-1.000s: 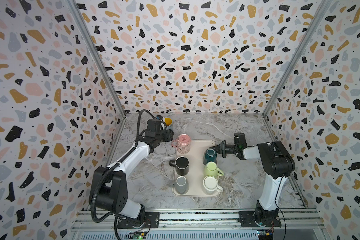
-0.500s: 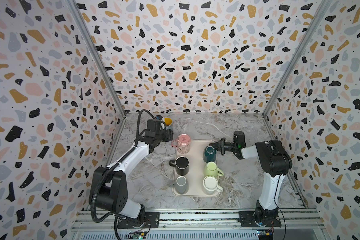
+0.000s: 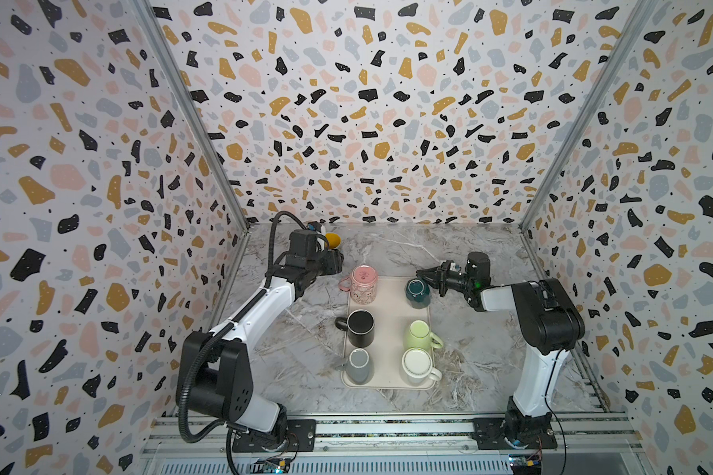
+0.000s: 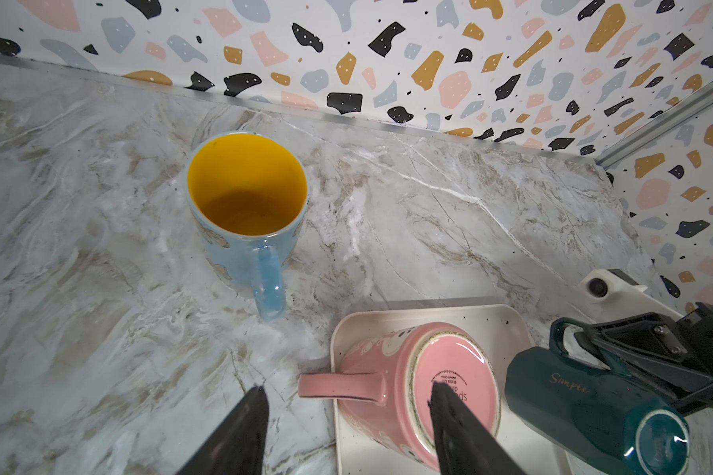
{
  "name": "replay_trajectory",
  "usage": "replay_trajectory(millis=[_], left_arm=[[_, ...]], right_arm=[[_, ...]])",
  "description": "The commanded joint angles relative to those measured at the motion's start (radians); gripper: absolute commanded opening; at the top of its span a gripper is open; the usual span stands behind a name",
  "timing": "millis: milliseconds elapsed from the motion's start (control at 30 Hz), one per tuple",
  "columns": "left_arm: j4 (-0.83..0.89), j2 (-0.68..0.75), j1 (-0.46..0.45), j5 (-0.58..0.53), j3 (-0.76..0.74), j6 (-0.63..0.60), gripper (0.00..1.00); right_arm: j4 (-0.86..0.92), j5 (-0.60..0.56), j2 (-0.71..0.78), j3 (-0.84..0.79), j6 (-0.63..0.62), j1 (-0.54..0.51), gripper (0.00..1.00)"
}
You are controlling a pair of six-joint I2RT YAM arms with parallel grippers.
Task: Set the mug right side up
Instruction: 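Close the right gripper on the dark green mug and lift it, then carry the green mug toward the left gripper while the left gripper reaches in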
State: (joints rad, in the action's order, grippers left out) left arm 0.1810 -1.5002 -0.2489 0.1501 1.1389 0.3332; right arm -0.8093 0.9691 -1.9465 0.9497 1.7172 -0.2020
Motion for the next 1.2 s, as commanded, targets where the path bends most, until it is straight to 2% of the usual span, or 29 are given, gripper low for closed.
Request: replay_trajectory(millis=[0, 333, 467, 633, 933, 1167], left_arm=[[-0.016, 0.021, 0.005, 0.014, 0.033, -0.006, 0.63], [-0.017, 0.021, 0.005, 0.055, 0.089, -0.001, 0.62], [-0.018, 0.023, 0.006, 0.073, 0.130, -0.004, 0.62], [-0.017, 0.011, 0.005, 0.140, 0.200, -0.008, 0.62], [0.000, 0.015, -0.002, 0.250, 0.274, -0.009, 0.60], [0.099, 0.015, -0.037, 0.375, 0.334, -0.087, 0.60]], right_arm=[[-0.059, 0.022, 0.107, 0.070, -0.079, -0.015, 0.00], [0.077, -0.012, 0.217, 0.151, -0.379, -0.056, 0.00], [0.277, -0.072, 0.281, 0.246, -0.643, -0.094, 0.00], [0.539, -0.217, 0.365, 0.336, -1.035, -0.172, 0.00], [0.580, -0.401, 0.502, 0.232, -1.488, -0.284, 0.00], [0.649, -0.623, 0.560, 0.205, -1.870, -0.439, 0.00]])
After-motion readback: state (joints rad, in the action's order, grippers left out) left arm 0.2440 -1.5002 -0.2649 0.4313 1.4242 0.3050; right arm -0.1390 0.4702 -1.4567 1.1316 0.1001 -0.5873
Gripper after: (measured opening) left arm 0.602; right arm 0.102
